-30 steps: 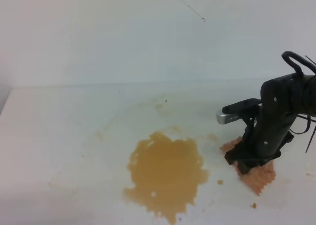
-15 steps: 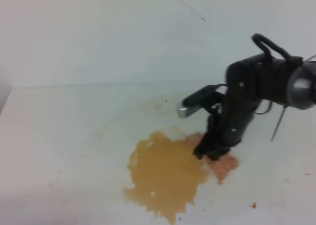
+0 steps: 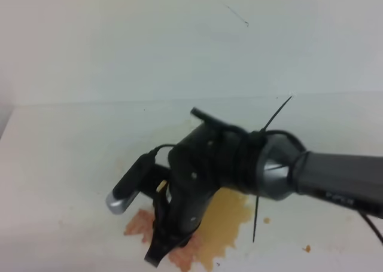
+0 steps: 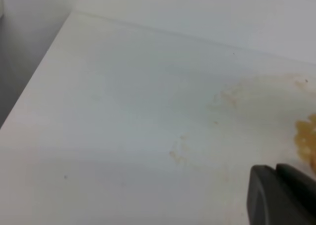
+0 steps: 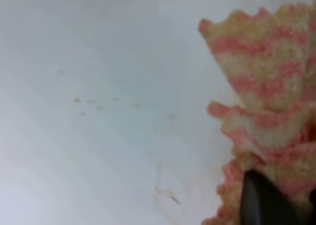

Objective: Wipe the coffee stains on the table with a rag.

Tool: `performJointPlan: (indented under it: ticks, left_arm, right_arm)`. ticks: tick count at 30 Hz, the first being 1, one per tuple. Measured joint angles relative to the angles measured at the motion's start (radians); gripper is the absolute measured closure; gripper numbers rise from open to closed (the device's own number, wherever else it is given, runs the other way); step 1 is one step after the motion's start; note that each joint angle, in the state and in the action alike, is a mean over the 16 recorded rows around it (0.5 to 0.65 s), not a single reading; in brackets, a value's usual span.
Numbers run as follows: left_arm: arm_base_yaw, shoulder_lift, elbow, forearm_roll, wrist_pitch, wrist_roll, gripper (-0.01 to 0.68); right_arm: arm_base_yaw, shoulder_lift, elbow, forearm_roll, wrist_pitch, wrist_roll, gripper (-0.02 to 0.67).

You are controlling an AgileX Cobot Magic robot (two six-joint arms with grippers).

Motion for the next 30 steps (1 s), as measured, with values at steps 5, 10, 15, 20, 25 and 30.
performJointPlan:
  ticks: [5,10,15,20,25,30]
  left_arm:
    - [0.000,0.000,0.000,0.000,0.000,0.000,0.675]
    - [0.000,0.000,0.000,0.000,0.000,0.000,0.675]
    - [0.000,0.000,0.000,0.000,0.000,0.000,0.675]
    - [0.000,0.000,0.000,0.000,0.000,0.000,0.675]
    - [0.000,0.000,0.000,0.000,0.000,0.000,0.675]
    - [0.000,0.000,0.000,0.000,0.000,0.000,0.675]
  right_arm:
    - [0.027,0.054,-0.005,-0.004,-0.023,0.003,0.593]
    - [0.021,0.111,-0.034,-0.019,-0.022,0.013,0.591]
    - [-0.007,0.168,-0.102,-0.037,0.003,0.023,0.591]
    - [-0.062,0.221,-0.198,-0.047,0.040,0.032,0.591]
    - [-0.139,0.261,-0.281,-0.040,0.071,0.035,0.596]
    - [-0.220,0.282,-0.327,-0.028,0.097,0.035,0.596]
